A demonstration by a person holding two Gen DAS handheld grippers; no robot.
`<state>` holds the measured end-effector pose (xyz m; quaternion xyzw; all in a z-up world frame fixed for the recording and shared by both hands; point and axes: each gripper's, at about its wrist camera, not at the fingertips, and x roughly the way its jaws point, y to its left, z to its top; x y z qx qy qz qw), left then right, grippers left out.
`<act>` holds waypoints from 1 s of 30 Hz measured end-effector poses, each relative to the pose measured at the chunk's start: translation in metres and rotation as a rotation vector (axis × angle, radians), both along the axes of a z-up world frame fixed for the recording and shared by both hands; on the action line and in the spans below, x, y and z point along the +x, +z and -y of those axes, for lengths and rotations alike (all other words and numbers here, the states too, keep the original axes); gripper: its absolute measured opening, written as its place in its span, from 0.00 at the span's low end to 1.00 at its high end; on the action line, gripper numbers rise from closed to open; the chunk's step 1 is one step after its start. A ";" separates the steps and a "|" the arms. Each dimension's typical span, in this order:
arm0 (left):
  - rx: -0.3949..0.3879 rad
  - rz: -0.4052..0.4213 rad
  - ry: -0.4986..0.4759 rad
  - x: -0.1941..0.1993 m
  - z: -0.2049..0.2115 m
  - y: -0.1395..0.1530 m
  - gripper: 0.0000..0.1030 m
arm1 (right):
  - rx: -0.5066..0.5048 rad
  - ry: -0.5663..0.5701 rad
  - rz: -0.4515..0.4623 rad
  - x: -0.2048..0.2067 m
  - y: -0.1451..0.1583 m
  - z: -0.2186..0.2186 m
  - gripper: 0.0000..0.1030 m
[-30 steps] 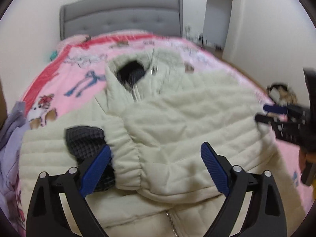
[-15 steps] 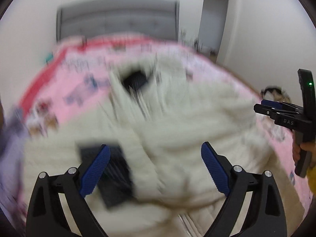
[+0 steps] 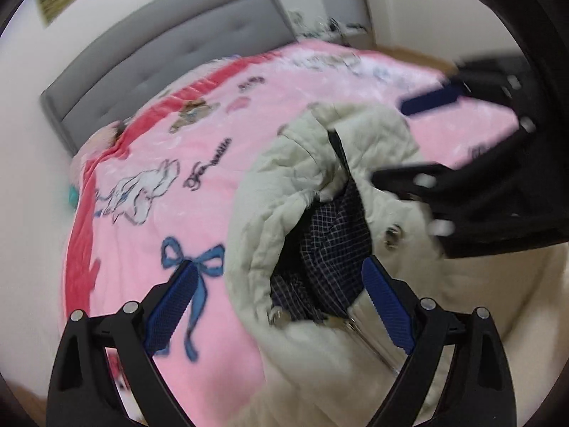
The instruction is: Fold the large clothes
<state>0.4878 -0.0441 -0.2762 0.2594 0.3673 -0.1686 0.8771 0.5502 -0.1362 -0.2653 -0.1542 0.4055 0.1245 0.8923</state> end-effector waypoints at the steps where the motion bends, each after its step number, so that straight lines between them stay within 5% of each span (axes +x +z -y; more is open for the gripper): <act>1: 0.027 0.007 -0.013 0.006 0.003 -0.005 0.84 | 0.003 0.003 -0.023 0.010 -0.005 -0.004 0.66; 7: 0.001 -0.004 0.036 0.039 -0.001 -0.017 0.77 | -0.037 -0.056 -0.105 0.048 -0.026 -0.008 0.63; 12: 0.141 -0.047 0.042 0.060 0.006 -0.041 0.70 | -0.111 -0.079 -0.186 0.068 -0.038 -0.018 0.60; 16: 0.172 -0.065 0.119 0.068 0.003 -0.052 0.35 | -0.154 -0.096 -0.279 0.069 -0.052 -0.011 0.32; 20: 0.016 -0.071 0.291 0.081 -0.033 -0.037 0.28 | -0.124 -0.072 -0.229 0.051 -0.044 0.014 0.16; 25: -0.085 0.057 0.268 0.047 -0.066 -0.015 0.28 | -0.005 -0.020 -0.061 0.004 -0.007 0.047 0.15; 27: -0.194 0.080 0.297 0.033 -0.086 -0.010 0.29 | 0.058 -0.004 0.020 -0.019 0.007 0.058 0.15; 30: -0.327 0.033 0.386 0.029 -0.112 -0.019 0.37 | 0.079 -0.044 -0.011 -0.031 -0.002 0.071 0.15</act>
